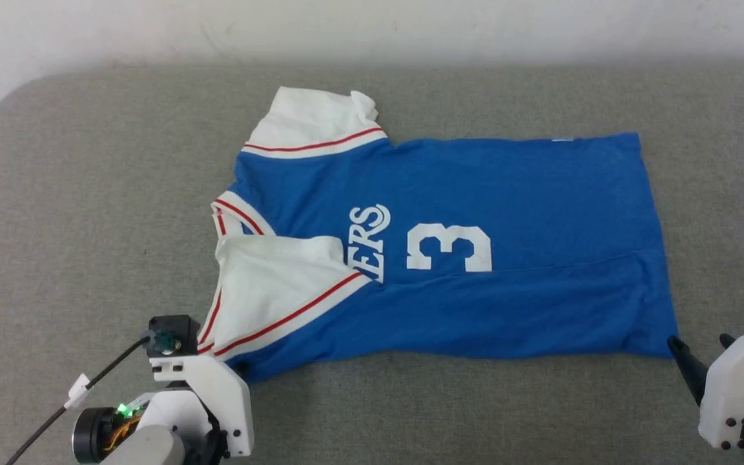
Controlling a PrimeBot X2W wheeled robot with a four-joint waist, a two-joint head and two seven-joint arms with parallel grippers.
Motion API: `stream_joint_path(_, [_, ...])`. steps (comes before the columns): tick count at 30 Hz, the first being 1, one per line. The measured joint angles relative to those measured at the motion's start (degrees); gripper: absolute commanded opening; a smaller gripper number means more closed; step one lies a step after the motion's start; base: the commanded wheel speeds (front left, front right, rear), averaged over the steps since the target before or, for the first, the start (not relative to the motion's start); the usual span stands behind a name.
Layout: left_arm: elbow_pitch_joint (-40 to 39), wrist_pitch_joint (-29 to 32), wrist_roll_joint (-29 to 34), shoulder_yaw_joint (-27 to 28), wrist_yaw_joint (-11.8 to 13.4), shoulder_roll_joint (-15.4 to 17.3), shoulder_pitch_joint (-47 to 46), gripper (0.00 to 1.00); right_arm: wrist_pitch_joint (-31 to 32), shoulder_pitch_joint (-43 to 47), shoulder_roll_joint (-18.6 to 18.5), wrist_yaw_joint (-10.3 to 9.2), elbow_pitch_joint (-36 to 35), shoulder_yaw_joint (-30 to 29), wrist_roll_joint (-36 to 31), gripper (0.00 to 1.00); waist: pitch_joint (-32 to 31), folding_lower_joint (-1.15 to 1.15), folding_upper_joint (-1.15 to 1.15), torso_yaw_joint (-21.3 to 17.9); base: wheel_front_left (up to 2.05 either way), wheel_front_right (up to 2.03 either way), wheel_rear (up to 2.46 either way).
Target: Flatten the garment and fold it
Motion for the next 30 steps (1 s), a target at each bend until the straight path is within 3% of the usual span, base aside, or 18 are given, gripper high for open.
stream_joint_path(3, [1.1, 0.1, -0.2, 0.0, -0.1, -0.5, -0.6, 1.0, 0.0, -0.1, -0.1, 0.0, -0.2, -0.1, -0.1, 1.0, 1.3, -0.01, 0.0, -0.5, 0.0, 0.0, 0.0])
stream_joint_path(4, [1.1, 0.0, -0.5, 0.0, -0.1, -0.6, -0.7, 0.0, -0.1, -0.2, -0.1, 0.0, -0.2, 0.0, -0.3, 1.0, 1.7, -0.01, 0.0, -0.7, 0.0, 0.0, 0.0])
stream_joint_path(13, [0.8, -4.0, 0.2, -0.2, -2.2, -2.0, -2.4, 0.0, -0.8, -3.8, 0.6, 0.0, 5.8, -0.7, -3.5, 1.0, 3.8, 0.0, 0.0, 0.8, 0.0, 0.0, 0.0])
stream_joint_path(21, [-4.5, -5.0, 2.3, -1.1, -2.5, -2.1, -3.9, 0.0, 0.0, -5.2, 1.9, -0.03, 12.7, -2.2, -6.6, 1.0, 4.3, 0.0, 0.0, 3.9, 0.0, 0.0, 0.0])
stream_joint_path(22, [-5.0, -4.9, 2.3, -1.1, -2.5, -1.9, -3.9, 0.0, 0.2, -5.3, 1.9, -0.03, 12.8, -2.2, -6.6, 0.35, 4.3, 0.0, 0.0, 4.1, 0.0, 0.0, 0.0])
stream_joint_path(23, [-5.4, -4.7, 2.4, -1.1, -2.4, -1.8, -3.9, 0.0, 0.3, -5.4, 1.9, -0.03, 13.0, -2.2, -6.5, 0.0, 4.4, 0.0, 0.0, 4.3, 0.0, 0.0, 0.0])
stream_joint_path(30, [-5.9, -3.4, 2.1, -1.5, -2.4, -0.1, -3.5, 0.0, 0.2, -5.7, 2.3, 0.0, 13.2, -1.2, -6.2, 0.0, 3.6, 0.0, 0.0, 3.9, 0.0, 0.0, 0.0])
